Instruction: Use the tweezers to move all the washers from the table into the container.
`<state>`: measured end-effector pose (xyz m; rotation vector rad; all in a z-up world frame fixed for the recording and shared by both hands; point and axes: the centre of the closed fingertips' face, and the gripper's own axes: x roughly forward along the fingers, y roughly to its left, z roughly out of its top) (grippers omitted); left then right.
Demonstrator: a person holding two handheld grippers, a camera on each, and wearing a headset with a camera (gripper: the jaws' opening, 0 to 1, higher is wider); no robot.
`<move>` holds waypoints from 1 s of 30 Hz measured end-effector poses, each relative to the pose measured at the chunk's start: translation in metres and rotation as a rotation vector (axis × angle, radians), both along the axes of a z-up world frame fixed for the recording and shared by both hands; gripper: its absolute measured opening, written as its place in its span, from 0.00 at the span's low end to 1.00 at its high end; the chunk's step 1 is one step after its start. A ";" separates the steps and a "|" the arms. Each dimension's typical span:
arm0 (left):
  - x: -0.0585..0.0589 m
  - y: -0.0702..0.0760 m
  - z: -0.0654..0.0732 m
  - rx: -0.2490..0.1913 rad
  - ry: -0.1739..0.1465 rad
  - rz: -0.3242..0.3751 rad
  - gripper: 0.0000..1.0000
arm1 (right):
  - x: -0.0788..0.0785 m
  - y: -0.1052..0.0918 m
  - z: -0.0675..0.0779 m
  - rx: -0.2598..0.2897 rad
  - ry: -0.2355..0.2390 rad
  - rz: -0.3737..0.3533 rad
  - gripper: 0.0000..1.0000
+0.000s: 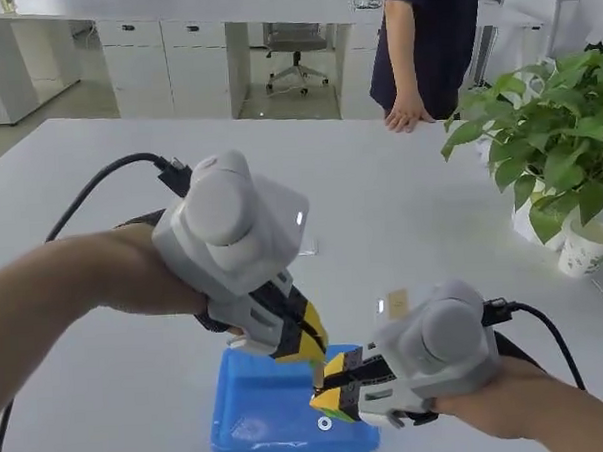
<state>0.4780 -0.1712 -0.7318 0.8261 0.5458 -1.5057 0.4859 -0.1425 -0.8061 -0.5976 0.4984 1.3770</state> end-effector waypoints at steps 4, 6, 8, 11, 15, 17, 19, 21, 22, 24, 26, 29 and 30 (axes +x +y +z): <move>0.007 0.002 -0.009 0.003 0.002 -0.005 0.05 | 0.006 0.002 -0.009 -0.001 0.002 0.004 0.09; 0.010 0.004 -0.014 0.002 0.008 -0.002 0.05 | 0.008 0.003 -0.012 -0.007 0.003 0.006 0.09; 0.012 0.004 -0.017 0.000 0.010 -0.001 0.05 | 0.010 0.003 -0.016 -0.009 0.009 0.007 0.09; 0.014 0.004 -0.023 -0.003 0.017 0.002 0.05 | 0.012 0.004 -0.023 -0.017 0.015 0.013 0.09; 0.017 0.005 -0.031 -0.005 0.029 0.008 0.05 | 0.014 0.004 -0.031 -0.029 0.024 0.019 0.09; 0.019 0.005 -0.034 -0.007 0.030 0.011 0.05 | 0.015 0.004 -0.034 -0.031 0.027 0.018 0.09; 0.021 0.005 -0.037 -0.007 0.032 0.015 0.05 | 0.017 0.004 -0.037 -0.033 0.031 0.018 0.09; 0.022 0.005 -0.039 -0.007 0.034 0.017 0.05 | 0.018 0.004 -0.040 -0.032 0.040 0.017 0.09; 0.022 0.005 -0.040 -0.007 0.036 0.019 0.05 | 0.019 0.004 -0.041 -0.035 0.041 0.017 0.09; 0.023 0.005 -0.043 -0.008 0.040 0.022 0.05 | 0.019 0.004 -0.044 -0.039 0.046 0.018 0.09; 0.024 0.005 -0.045 -0.011 0.045 0.025 0.05 | 0.020 0.003 -0.046 -0.044 0.048 0.016 0.09; 0.025 0.005 -0.049 -0.009 0.048 0.025 0.05 | 0.020 0.003 -0.049 -0.053 0.050 0.020 0.09; 0.025 0.004 -0.050 -0.009 0.050 0.025 0.05 | 0.020 0.003 -0.050 -0.056 0.051 0.021 0.09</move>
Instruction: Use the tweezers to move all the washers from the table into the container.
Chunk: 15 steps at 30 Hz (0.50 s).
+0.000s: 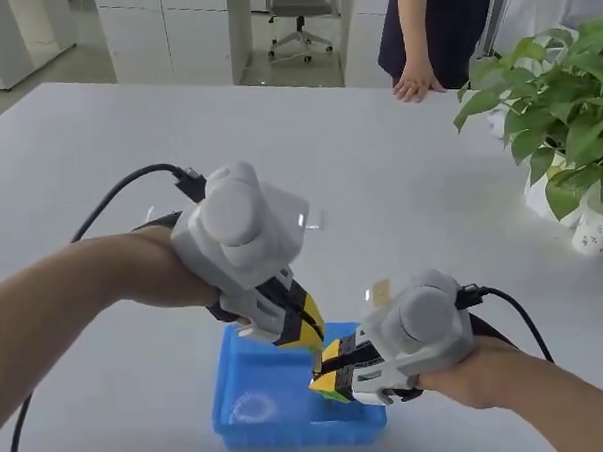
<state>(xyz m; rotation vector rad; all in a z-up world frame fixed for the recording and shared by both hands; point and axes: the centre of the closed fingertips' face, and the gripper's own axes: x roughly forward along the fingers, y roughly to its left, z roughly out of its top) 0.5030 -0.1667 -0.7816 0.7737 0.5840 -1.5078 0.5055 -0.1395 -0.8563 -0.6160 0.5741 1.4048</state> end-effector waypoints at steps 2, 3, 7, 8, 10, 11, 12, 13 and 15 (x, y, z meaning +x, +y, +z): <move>0.001 0.000 -0.002 0.001 0.002 0.001 0.05 | 0.000 0.000 -0.002 -0.006 -0.002 0.003 0.10; 0.001 0.000 -0.003 0.002 0.002 0.001 0.05 | 0.001 0.000 -0.003 -0.009 -0.005 0.003 0.10; 0.001 0.000 -0.005 0.001 0.007 0.001 0.05 | 0.001 0.000 -0.005 -0.016 -0.003 0.006 0.10; 0.001 0.000 -0.005 0.002 0.008 0.002 0.05 | 0.001 -0.001 -0.006 -0.017 -0.004 0.005 0.10; 0.001 0.000 -0.006 0.002 0.008 0.002 0.05 | 0.001 -0.001 -0.006 -0.020 -0.005 0.005 0.10; 0.001 0.000 -0.006 0.001 0.009 0.002 0.05 | 0.001 -0.001 -0.007 -0.021 -0.005 0.005 0.10; 0.001 0.000 -0.007 0.001 0.010 0.002 0.05 | 0.001 -0.001 -0.007 -0.022 -0.004 0.006 0.10; 0.001 0.000 -0.007 0.002 0.011 0.002 0.05 | 0.001 -0.001 -0.007 -0.023 -0.004 0.007 0.10; 0.001 0.000 -0.008 0.003 0.012 0.002 0.05 | 0.001 -0.001 -0.008 -0.026 -0.003 0.007 0.10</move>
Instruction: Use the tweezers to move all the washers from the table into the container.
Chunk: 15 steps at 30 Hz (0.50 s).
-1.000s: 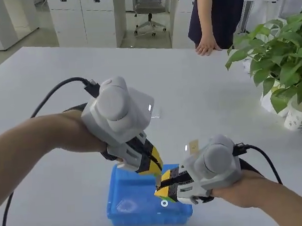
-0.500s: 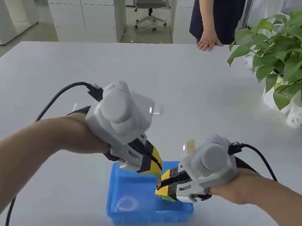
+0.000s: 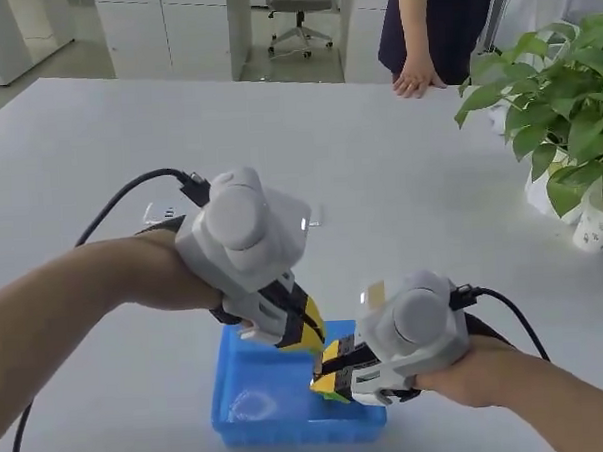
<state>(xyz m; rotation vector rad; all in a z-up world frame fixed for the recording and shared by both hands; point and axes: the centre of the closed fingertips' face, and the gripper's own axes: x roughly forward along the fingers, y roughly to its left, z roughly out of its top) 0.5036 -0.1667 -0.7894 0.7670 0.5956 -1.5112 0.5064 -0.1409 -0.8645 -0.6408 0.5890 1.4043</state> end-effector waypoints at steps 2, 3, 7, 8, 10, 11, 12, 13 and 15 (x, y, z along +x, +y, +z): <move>0.000 0.000 0.000 0.000 0.000 0.000 0.05 | 0.000 0.000 0.000 -0.001 0.001 0.001 0.10; 0.000 0.000 0.000 0.000 0.000 -0.001 0.05 | 0.000 0.000 -0.001 -0.004 -0.001 0.002 0.10; 0.000 -0.001 -0.001 0.000 0.001 0.000 0.05 | 0.000 -0.001 -0.001 -0.006 0.002 0.002 0.10; 0.000 -0.001 -0.001 0.000 0.002 0.001 0.05 | 0.000 -0.001 -0.002 -0.007 0.005 0.002 0.10; -0.001 -0.001 -0.001 0.000 0.001 -0.001 0.05 | 0.000 -0.001 -0.002 -0.008 0.004 0.003 0.10; -0.001 -0.001 -0.001 0.000 0.002 -0.001 0.05 | 0.000 -0.001 -0.002 -0.008 0.004 0.003 0.10; -0.001 -0.001 -0.001 -0.001 0.001 -0.001 0.05 | -0.001 -0.001 -0.001 -0.007 0.004 0.003 0.10; -0.001 -0.001 -0.001 -0.001 0.001 -0.002 0.05 | -0.001 -0.001 -0.001 -0.007 0.003 0.003 0.10; -0.001 -0.002 0.000 -0.002 -0.001 -0.001 0.05 | -0.001 -0.001 0.000 -0.005 0.001 0.001 0.10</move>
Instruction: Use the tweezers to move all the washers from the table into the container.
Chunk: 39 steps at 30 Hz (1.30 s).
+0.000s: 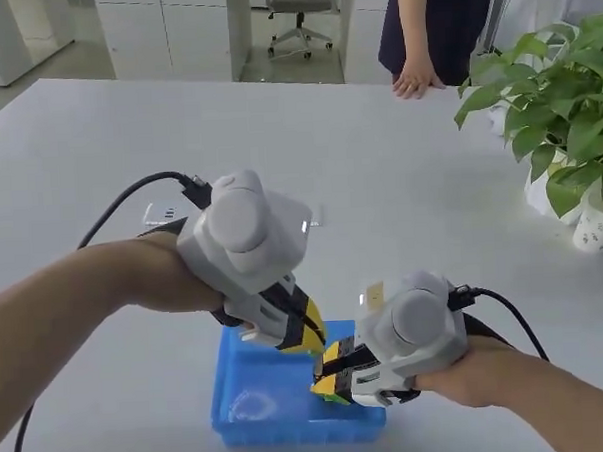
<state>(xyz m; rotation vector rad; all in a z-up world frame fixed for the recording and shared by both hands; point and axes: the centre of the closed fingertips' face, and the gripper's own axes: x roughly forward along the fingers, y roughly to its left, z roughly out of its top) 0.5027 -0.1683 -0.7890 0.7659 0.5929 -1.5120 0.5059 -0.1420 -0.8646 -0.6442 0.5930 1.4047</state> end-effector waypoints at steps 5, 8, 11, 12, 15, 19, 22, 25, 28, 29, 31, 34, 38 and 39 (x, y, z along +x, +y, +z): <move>-0.001 0.001 0.003 -0.003 0.002 0.002 0.05 | -0.001 0.001 0.003 0.006 -0.003 -0.002 0.10; -0.002 0.002 0.003 -0.005 0.006 0.006 0.05 | -0.002 0.001 0.004 0.007 0.000 -0.003 0.10; -0.003 0.003 0.006 -0.007 0.006 0.008 0.05 | -0.003 0.002 0.006 0.010 0.002 -0.004 0.10; -0.003 0.003 0.007 -0.008 0.006 0.009 0.05 | -0.003 0.002 0.007 0.012 0.001 -0.006 0.11; -0.004 0.004 0.009 -0.011 0.007 0.015 0.05 | -0.004 0.003 0.009 0.016 -0.001 -0.008 0.11; -0.007 0.006 0.014 -0.012 0.006 0.017 0.05 | -0.006 0.005 0.013 0.023 -0.004 -0.008 0.11; -0.009 0.008 0.018 -0.015 0.006 0.018 0.05 | -0.008 0.006 0.018 0.031 -0.007 -0.007 0.11; -0.011 0.010 0.021 -0.015 0.006 0.020 0.05 | -0.010 0.008 0.021 0.040 -0.006 -0.010 0.11; -0.013 0.012 0.023 -0.013 0.005 0.023 0.05 | -0.013 0.010 0.024 0.047 -0.008 -0.010 0.11; -0.014 0.012 0.024 -0.014 0.001 0.025 0.05 | -0.014 0.011 0.025 0.050 -0.008 -0.010 0.11; -0.016 0.013 0.027 -0.016 0.002 0.028 0.05 | -0.016 0.013 0.029 0.058 -0.013 -0.012 0.11; -0.018 0.015 0.031 -0.020 0.006 0.038 0.04 | -0.018 0.015 0.033 0.066 -0.021 -0.010 0.11; -0.022 0.018 0.038 -0.023 0.000 0.046 0.05 | -0.022 0.017 0.040 0.077 -0.030 -0.009 0.11; -0.024 0.019 0.039 -0.023 -0.001 0.048 0.05 | -0.023 0.018 0.041 0.079 -0.031 -0.009 0.11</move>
